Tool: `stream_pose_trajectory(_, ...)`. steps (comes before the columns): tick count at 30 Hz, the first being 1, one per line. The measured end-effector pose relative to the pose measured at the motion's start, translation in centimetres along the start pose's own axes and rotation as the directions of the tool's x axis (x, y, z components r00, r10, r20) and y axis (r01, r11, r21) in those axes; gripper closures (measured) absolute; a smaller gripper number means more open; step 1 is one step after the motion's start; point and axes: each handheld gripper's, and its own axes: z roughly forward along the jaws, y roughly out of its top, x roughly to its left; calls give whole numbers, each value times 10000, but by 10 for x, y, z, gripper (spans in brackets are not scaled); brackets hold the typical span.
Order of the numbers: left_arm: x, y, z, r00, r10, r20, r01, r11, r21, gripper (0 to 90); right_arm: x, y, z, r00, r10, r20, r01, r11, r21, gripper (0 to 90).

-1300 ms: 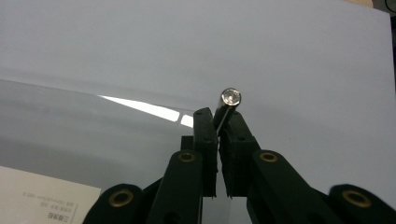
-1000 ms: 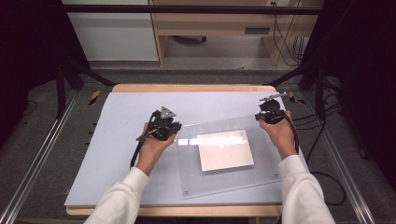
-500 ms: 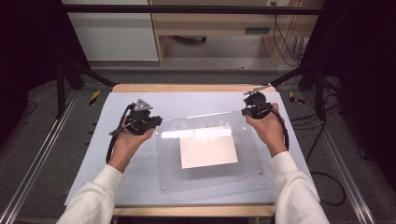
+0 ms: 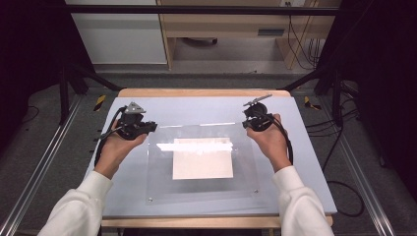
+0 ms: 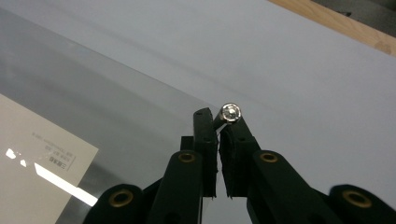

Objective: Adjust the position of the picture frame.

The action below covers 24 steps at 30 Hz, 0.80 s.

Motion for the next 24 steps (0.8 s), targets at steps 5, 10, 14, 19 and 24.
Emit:
stream_pose_trajectory(5,4,-3,4,10000,32,-2,-32,9999,158,829,6,-6,4,10000,16,-68,-15,9998,173,858)
stream_pose_trajectory(10,7,-7,11,10000,-7,-21,7,9995,313,828,11,-14,13,9999,79,-139,-74,9993,360,858)
stream_pose_trajectory(14,7,-13,19,10000,-48,49,45,9991,417,828,11,-21,20,9999,78,-138,-71,9987,495,858)
stream_pose_trajectory(19,6,-19,30,9997,-195,153,187,9987,468,828,10,-25,25,9998,138,-106,-131,9980,612,858)
stream_pose_trajectory(24,7,-23,40,9992,-339,191,328,9981,513,828,7,-25,32,9999,126,10,-126,9971,748,858)
